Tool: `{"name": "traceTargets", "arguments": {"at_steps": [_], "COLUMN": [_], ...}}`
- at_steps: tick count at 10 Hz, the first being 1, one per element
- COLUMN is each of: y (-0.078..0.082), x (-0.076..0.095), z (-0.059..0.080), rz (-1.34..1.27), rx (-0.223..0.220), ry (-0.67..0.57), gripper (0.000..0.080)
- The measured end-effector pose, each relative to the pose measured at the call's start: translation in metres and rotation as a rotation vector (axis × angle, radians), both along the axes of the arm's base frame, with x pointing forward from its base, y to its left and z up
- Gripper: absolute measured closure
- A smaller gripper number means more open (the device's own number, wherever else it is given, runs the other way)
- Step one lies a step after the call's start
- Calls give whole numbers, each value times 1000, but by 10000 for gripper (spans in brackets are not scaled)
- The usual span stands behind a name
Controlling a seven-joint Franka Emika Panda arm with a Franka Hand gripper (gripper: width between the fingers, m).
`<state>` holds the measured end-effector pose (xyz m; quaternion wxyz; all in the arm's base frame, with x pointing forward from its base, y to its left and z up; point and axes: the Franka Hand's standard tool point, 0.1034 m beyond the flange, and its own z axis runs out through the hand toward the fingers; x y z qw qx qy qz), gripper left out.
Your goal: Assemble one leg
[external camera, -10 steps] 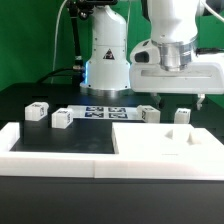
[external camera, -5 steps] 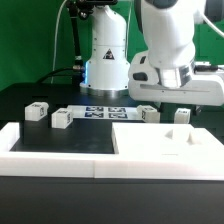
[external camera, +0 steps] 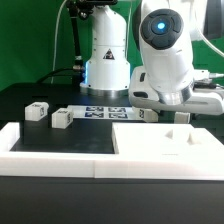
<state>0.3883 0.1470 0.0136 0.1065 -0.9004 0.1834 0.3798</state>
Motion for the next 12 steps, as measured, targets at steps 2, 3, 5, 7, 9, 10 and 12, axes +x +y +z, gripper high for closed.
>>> {"name": "traceTargets", "arguments": {"at_steps": [2,3,5,7,9,10,12], "y": [0,2,3,3,2,2,2], "x": [-5,-5,-5,-5,-5,-5,-5], "z": [-4,-4,-3,-3,-3,-3,-3], "rz": [3,6,5,5,5,5,5], "rx": [-1,-1,-3,-3,-3,-3,-3], "ry": [8,8,8,8,8,8,8], "gripper": [151,151,277,511,510,510,510]}}
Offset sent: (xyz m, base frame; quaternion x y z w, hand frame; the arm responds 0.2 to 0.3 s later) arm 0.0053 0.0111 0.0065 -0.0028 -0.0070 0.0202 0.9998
